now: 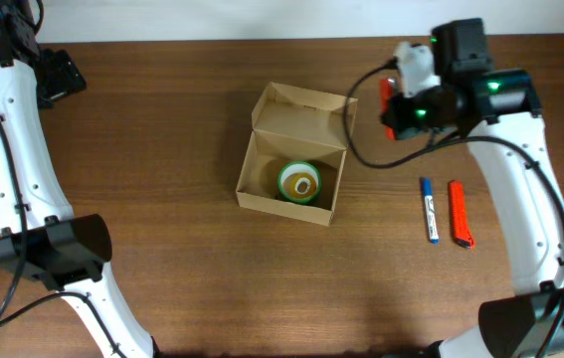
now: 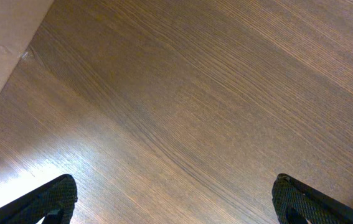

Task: Pack container
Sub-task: 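Lower the red stapler into the box beside the tape rolls, then move the right gripper to the yellow highlighter and grasp it, then lower the yellow highlighter into the box, release, and withdraw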

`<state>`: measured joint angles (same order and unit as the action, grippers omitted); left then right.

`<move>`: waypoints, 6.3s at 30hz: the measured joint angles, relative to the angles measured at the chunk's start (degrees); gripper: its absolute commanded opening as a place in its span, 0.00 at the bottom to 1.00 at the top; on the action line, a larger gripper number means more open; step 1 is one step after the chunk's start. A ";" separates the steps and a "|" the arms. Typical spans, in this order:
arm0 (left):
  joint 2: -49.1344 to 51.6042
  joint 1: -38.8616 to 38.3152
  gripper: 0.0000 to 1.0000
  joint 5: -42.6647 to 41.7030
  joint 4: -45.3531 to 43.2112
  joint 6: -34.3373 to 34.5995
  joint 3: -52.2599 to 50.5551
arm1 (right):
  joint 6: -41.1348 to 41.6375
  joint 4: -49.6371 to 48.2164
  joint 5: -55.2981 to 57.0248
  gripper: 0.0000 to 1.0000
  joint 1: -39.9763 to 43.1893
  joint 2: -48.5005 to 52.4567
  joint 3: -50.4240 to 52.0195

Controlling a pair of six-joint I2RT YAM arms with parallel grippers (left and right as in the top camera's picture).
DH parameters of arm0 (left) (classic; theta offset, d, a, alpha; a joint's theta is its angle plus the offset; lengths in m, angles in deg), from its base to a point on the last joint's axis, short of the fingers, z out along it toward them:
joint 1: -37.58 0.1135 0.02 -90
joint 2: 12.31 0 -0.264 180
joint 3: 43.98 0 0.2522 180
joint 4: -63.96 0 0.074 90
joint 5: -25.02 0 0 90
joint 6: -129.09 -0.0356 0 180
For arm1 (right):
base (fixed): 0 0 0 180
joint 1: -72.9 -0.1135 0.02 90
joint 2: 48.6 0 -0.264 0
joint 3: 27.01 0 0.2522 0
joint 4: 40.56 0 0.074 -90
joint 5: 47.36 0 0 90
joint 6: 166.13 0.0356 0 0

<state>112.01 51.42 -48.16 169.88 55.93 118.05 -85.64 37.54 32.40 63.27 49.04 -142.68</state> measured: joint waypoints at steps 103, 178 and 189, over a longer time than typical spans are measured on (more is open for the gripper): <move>0.00 0.00 1.00 0.02 0.00 0.00 0.00 | -12.31 -19.89 13.14 0.03 36.13 0.87 32.94; 0.00 0.00 1.00 0.00 0.07 0.00 0.00 | -5.33 -1.90 0.87 0.04 -8.35 -14.14 14.69; 0.00 0.00 1.00 0.02 0.00 0.00 0.00 | -25.05 -1.49 6.03 0.03 -17.03 3.96 14.64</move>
<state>112.01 51.42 -48.14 169.88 55.93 118.05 -110.69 36.05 38.43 46.25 53.00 -128.04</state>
